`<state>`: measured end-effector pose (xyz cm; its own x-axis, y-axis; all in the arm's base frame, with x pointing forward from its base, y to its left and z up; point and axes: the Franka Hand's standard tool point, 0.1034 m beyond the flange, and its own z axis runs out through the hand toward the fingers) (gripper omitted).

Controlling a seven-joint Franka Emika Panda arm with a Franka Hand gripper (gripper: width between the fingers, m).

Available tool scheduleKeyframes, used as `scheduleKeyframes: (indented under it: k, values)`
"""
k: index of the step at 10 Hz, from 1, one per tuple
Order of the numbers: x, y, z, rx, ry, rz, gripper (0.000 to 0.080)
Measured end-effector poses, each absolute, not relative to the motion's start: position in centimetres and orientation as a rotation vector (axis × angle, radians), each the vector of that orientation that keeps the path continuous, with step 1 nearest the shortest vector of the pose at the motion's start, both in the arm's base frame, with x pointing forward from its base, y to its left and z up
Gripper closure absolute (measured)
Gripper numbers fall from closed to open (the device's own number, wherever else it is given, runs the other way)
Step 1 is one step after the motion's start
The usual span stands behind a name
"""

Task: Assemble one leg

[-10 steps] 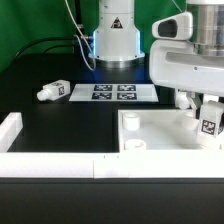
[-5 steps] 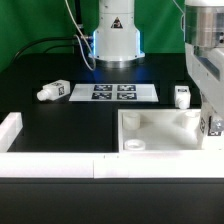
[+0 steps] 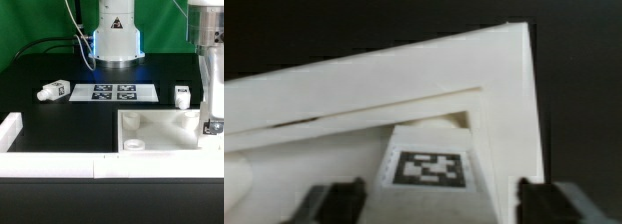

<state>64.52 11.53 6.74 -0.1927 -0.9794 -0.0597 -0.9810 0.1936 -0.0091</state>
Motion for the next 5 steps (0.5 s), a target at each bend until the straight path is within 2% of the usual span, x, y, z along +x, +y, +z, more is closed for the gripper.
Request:
scheduleKeyframes:
  k: [1,2,5]
  values:
    - [64.8,11.7,6.8,-2.167,2.174,0.007,0.0286]
    - [64.5,12.4,6.8,-2.334,1.985,-0.009,0.0174]
    - [64.0,12.8,6.8,-2.553,1.701,-0.016,0.0151]
